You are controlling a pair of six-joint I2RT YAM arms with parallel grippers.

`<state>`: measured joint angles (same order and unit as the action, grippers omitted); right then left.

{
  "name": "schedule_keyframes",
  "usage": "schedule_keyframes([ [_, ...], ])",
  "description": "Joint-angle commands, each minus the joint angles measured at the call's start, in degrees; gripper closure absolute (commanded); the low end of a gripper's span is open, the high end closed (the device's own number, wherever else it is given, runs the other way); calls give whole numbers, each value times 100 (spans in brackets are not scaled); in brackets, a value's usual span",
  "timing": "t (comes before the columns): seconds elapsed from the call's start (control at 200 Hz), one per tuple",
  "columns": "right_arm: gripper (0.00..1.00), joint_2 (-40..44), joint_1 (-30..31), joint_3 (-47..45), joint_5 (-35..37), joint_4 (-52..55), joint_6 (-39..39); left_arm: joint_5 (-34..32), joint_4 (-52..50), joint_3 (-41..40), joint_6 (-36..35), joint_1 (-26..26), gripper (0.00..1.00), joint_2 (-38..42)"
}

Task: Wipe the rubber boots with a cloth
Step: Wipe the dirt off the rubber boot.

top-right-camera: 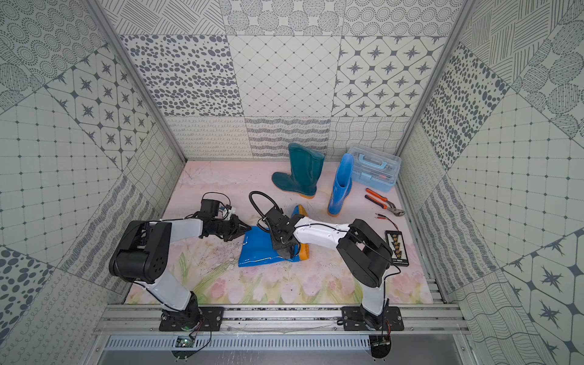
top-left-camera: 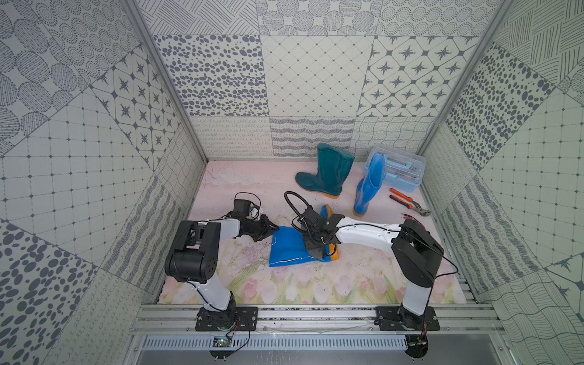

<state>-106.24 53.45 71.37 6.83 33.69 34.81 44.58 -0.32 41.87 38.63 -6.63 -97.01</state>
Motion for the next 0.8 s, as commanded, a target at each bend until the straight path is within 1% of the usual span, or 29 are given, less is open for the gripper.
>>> schedule_keyframes([
  [0.0,100,-51,-14,203,162,178,-133,114,-278,25,-12,-59,100,147],
  [0.12,100,76,-187,538,414,425,-397,-257,-893,-7,-263,-59,100,582],
  [0.26,100,29,-660,957,549,662,-818,-745,-1463,-99,-540,-54,100,1048],
  [0.36,100,-80,-932,1351,635,869,-1074,-895,-1614,-109,-553,-57,100,1148],
  [0.44,100,-214,-1057,1645,618,1014,-1193,-856,-1599,-115,-507,-60,100,1141],
  [0.575,100,-435,-1056,1801,508,1071,-1171,-837,-1529,-161,-442,-53,100,1126],
  [0.695,100,-417,-997,1615,425,989,-1021,-825,-1521,-188,-429,-62,100,1131],
  [0.795,100,-302,-748,1385,311,781,-826,-828,-1515,-205,-423,-58,100,1134],
])
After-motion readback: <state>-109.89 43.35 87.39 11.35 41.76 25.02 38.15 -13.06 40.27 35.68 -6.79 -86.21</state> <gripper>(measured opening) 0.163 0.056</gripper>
